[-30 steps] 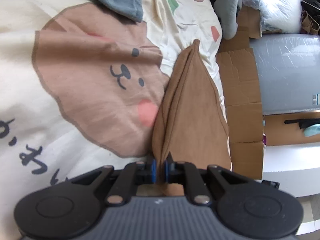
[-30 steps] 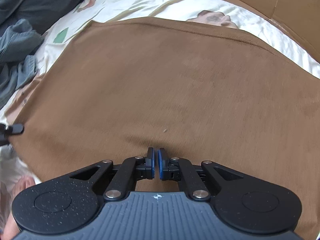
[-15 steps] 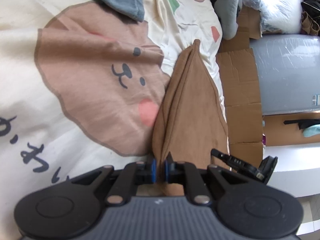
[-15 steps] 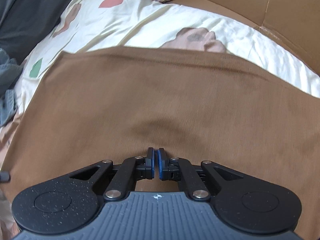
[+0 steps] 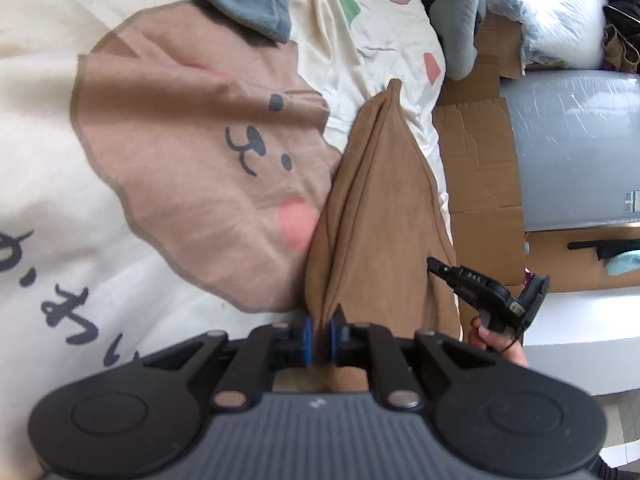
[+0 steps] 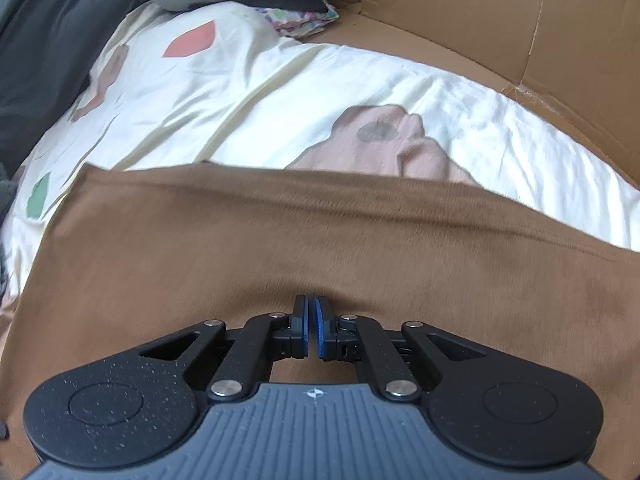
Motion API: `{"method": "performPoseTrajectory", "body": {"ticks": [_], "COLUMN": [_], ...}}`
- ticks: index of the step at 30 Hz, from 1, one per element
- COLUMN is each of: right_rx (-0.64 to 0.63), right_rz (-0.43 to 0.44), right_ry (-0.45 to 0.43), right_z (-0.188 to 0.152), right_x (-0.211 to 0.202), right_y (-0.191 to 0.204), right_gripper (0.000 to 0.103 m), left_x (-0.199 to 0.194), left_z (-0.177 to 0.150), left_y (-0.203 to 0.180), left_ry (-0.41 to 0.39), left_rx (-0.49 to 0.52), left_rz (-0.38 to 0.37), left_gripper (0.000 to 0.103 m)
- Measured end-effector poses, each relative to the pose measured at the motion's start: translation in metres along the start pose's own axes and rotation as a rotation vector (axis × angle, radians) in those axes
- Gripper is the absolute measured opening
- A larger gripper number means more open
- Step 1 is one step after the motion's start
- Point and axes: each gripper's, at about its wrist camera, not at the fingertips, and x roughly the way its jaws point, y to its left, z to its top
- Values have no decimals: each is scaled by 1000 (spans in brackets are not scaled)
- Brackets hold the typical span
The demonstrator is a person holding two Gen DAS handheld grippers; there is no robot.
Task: Fold clothes
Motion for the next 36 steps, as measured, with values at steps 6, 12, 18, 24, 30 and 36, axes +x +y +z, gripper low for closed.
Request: {"method": "performPoseTrajectory", "body": {"ticks": [6, 12, 18, 24, 30, 36], "right_rx": [-11, -47, -42, -93, -156, -214], "right_rz": [-39, -67, -52, -3, 41, 111], "right_ry": [-17, 4, 34, 42, 44, 18], "right_z": [16, 40, 55, 48, 22, -13], "right_x": [10, 20, 19, -10, -55, -98], "right_y": [0, 0, -1, 8, 22, 44], "right_gripper": [9, 9, 12, 31, 39, 44], "left_x": [0, -2, -6, -4, -8, -14], "left_z": [1, 2, 1, 0, 0, -2], "left_y": [-1, -3, -4, -9, -21, -40], "left_ry": [1, 11, 10, 12, 1, -37], "left_rx": [5, 18, 22, 34, 46, 75], "left_rz": [-1, 4, 2, -3, -27, -48], "left_gripper": [9, 9, 9, 9, 9, 9]}}
